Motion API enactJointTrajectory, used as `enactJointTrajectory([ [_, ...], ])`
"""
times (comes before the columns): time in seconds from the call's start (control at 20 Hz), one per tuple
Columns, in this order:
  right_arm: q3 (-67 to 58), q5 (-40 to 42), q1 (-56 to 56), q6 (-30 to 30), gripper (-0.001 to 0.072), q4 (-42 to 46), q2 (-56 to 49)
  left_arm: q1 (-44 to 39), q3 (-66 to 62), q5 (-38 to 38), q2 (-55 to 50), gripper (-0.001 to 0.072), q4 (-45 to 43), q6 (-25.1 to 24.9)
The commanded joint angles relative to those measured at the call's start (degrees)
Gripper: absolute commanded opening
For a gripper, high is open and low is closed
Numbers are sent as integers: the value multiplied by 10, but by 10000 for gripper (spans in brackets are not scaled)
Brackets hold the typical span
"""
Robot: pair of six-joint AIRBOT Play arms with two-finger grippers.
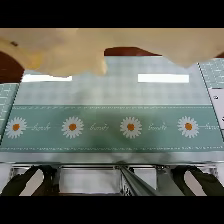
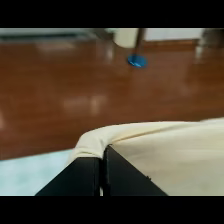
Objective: Fold the shirts.
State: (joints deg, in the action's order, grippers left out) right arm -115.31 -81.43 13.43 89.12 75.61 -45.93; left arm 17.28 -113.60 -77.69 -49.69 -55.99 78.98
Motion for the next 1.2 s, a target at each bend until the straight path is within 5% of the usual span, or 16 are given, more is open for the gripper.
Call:
enactJointTrajectory([
  [0.0,-21,-55,-1,24,18,90,86,-27,-26,-41,100,27,-136,39],
  [0.2,-10,-79,0,25,18,86,102,-108,7,-49,154,27,-251,69],
  [0.4,123,-76,0,26,18,19,101,-113,106,-54,136,27,-237,90],
  [0.7,446,78,0,-13,19,-76,70,-114,283,-2,11,28,-222,89],
  [0.9,528,182,-1,-49,18,-98,-64,-114,348,101,-122,28,-192,90],
  [1.15,470,282,-1,-73,19,-176,-311,-114,346,218,-287,28,-151,103],
])
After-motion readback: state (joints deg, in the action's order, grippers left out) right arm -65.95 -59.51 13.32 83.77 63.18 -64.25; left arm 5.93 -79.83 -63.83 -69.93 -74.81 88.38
